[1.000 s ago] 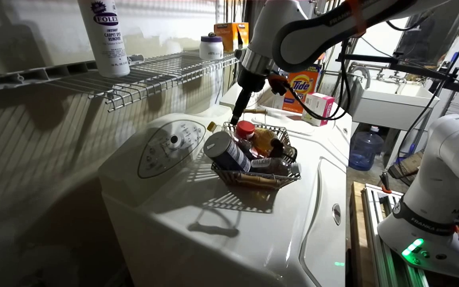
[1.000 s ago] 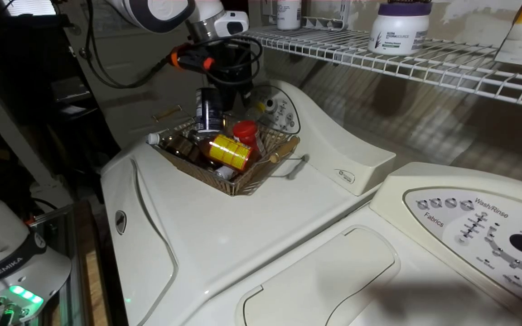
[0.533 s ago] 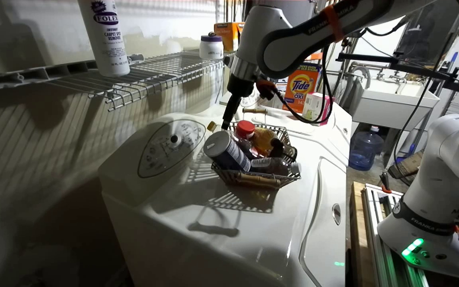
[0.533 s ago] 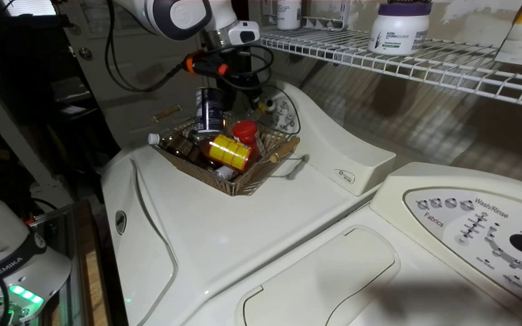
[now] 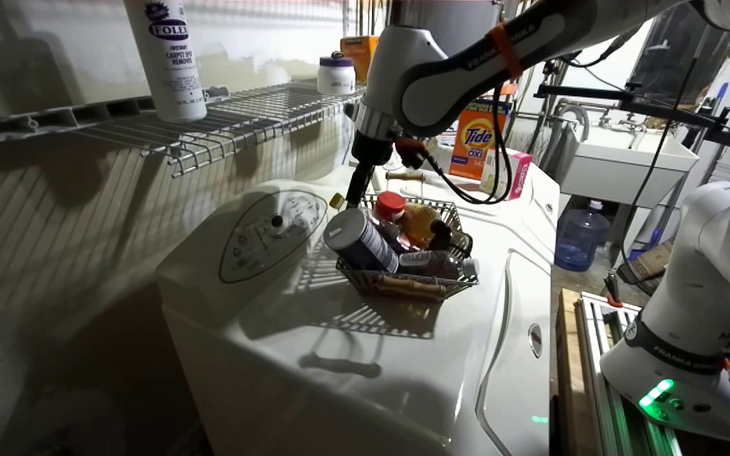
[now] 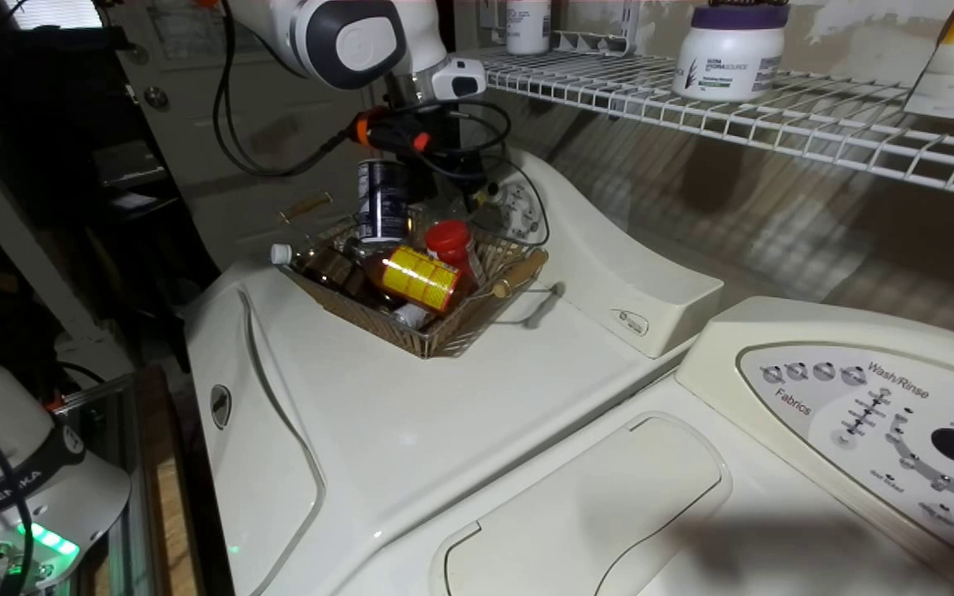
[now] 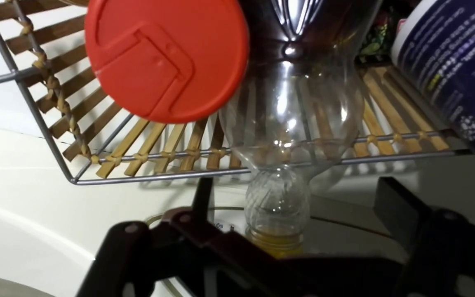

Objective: Put the bottle with the brown liquid on the bottom shelf.

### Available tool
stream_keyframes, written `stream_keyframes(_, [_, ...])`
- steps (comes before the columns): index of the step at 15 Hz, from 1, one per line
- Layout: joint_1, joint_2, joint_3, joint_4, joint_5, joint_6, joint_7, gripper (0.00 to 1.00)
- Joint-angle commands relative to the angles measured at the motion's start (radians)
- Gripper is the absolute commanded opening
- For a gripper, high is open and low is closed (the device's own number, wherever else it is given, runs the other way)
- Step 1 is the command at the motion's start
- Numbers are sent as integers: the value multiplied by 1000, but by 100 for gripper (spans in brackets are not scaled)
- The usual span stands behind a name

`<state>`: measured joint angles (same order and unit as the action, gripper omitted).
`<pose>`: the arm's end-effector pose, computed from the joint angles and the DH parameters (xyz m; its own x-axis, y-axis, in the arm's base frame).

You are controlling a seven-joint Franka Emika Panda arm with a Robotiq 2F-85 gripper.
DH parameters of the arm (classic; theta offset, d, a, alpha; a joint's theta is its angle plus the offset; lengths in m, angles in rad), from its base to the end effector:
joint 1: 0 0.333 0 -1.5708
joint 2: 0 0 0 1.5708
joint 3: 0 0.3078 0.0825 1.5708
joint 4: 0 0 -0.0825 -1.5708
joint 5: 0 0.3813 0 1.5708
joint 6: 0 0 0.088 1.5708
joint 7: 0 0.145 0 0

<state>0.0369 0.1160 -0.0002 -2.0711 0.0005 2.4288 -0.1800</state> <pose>0.5962 0.0219 0.3564 0.9481 0.2136 0.2356 0.2095 -0.9769 0.0425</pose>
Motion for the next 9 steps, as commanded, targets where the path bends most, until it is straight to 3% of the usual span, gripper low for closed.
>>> stream_keyframes(1, [-5,45,10,53,-21,-35,29,93])
stream_keyframes(3, [-6,56,10,61,-17,-37,27,70])
stream_keyframes(9, [-4,55,8,60,-31,-30,43,28])
